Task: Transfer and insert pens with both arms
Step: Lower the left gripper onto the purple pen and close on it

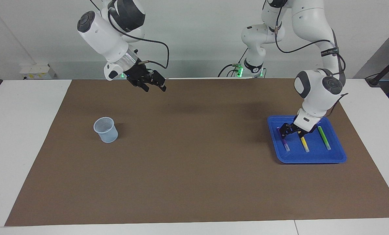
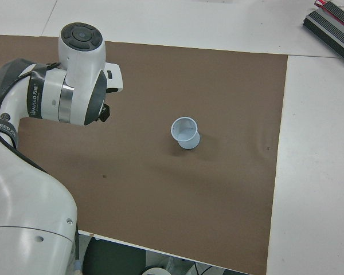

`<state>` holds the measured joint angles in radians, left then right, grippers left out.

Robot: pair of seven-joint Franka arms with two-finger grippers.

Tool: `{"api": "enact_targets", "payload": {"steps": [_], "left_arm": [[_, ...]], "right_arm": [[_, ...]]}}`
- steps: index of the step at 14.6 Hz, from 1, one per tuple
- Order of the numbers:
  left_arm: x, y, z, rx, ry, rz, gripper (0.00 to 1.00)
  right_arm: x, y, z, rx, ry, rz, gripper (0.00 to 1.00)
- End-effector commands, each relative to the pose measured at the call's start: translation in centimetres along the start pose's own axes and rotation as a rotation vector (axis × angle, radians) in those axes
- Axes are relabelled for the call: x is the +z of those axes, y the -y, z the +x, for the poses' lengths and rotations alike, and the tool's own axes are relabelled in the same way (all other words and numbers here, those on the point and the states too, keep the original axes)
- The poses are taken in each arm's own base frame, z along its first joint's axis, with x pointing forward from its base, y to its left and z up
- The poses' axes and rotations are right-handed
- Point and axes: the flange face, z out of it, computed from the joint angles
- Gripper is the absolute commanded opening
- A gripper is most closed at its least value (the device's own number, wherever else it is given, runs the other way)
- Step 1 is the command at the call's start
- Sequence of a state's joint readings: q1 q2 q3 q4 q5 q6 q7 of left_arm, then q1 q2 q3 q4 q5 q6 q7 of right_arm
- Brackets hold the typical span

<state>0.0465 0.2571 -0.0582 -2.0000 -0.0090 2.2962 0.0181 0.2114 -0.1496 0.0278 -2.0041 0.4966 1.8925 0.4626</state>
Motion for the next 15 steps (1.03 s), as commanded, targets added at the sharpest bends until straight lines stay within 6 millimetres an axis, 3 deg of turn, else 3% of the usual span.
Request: {"api": "enact_targets", "payload": {"steps": [1,10,15], "left_arm": [[1.0,0.1,0.9,0.005,-0.024,-0.014,0.92],[3.1,0.4,1.5,0.002,-0.04,-0.016,0.88],[3.1,0.2,2.0,-0.011,-0.048,-0.031,0.85]], "right_arm": [[-0.1,-0.2,-0.7,0.026,-0.008,0.031,1.0],[-0.1,-0.2,-0.7,0.026,-0.008,0.031,1.0],[-0.1,-0.2,-0.7,0.026,-0.008,0.031,1.0]]}}
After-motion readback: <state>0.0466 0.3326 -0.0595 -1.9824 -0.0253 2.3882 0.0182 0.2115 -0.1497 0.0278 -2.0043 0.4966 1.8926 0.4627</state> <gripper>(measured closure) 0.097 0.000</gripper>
